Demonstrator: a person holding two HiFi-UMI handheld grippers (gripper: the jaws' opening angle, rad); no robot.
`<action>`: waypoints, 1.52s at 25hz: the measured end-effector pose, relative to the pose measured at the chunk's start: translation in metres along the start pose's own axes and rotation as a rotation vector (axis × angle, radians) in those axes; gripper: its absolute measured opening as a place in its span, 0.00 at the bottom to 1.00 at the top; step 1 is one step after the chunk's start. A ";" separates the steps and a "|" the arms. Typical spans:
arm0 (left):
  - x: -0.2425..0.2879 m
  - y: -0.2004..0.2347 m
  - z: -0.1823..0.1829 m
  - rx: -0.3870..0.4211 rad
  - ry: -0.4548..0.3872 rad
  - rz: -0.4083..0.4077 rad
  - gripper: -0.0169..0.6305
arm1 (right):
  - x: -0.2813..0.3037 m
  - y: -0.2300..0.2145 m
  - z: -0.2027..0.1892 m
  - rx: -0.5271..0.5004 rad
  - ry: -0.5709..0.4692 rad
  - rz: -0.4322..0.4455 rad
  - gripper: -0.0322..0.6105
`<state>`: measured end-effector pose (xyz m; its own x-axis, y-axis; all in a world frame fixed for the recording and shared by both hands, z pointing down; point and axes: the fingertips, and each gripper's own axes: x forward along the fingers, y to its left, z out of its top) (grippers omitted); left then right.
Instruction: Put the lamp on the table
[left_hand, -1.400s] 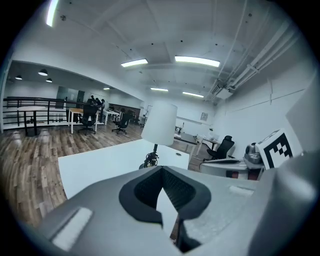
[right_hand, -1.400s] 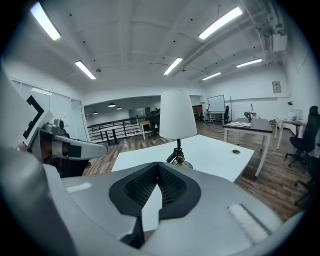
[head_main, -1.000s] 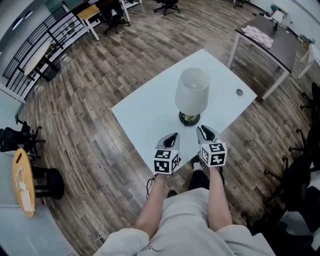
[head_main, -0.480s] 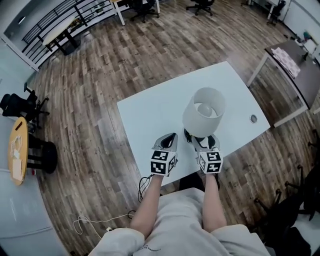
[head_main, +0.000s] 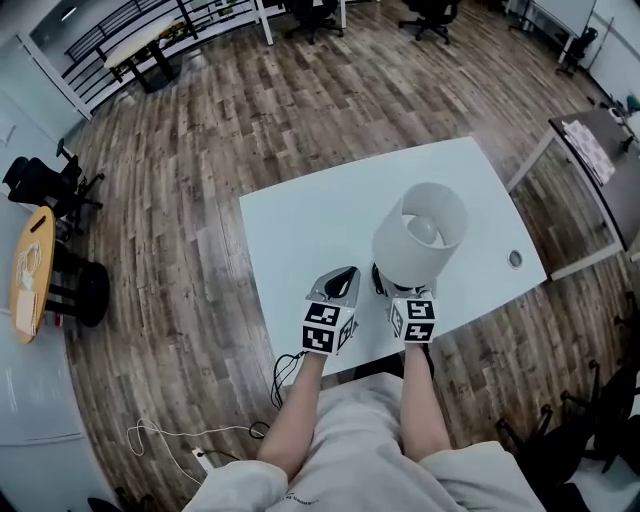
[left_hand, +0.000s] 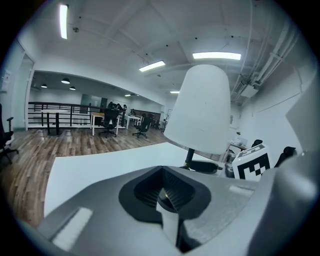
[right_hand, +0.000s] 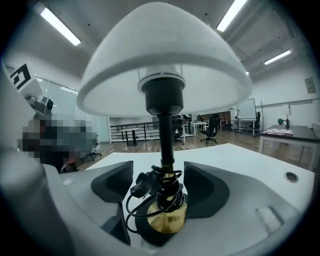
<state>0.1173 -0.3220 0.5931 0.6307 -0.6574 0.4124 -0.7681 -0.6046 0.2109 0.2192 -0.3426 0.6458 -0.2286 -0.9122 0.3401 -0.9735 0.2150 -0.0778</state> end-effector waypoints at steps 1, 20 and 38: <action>0.000 0.002 0.001 -0.002 -0.009 0.007 0.03 | 0.003 -0.001 -0.001 -0.007 -0.002 0.003 0.57; -0.006 0.030 0.013 0.011 -0.059 0.058 0.03 | 0.016 -0.009 -0.003 -0.067 -0.049 -0.034 0.42; 0.004 0.027 0.002 0.017 -0.020 0.039 0.03 | 0.018 0.005 0.020 -0.092 -0.119 0.073 0.63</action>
<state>0.0990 -0.3422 0.5989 0.6029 -0.6891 0.4022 -0.7900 -0.5861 0.1800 0.2100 -0.3649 0.6325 -0.3024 -0.9269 0.2224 -0.9514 0.3079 -0.0102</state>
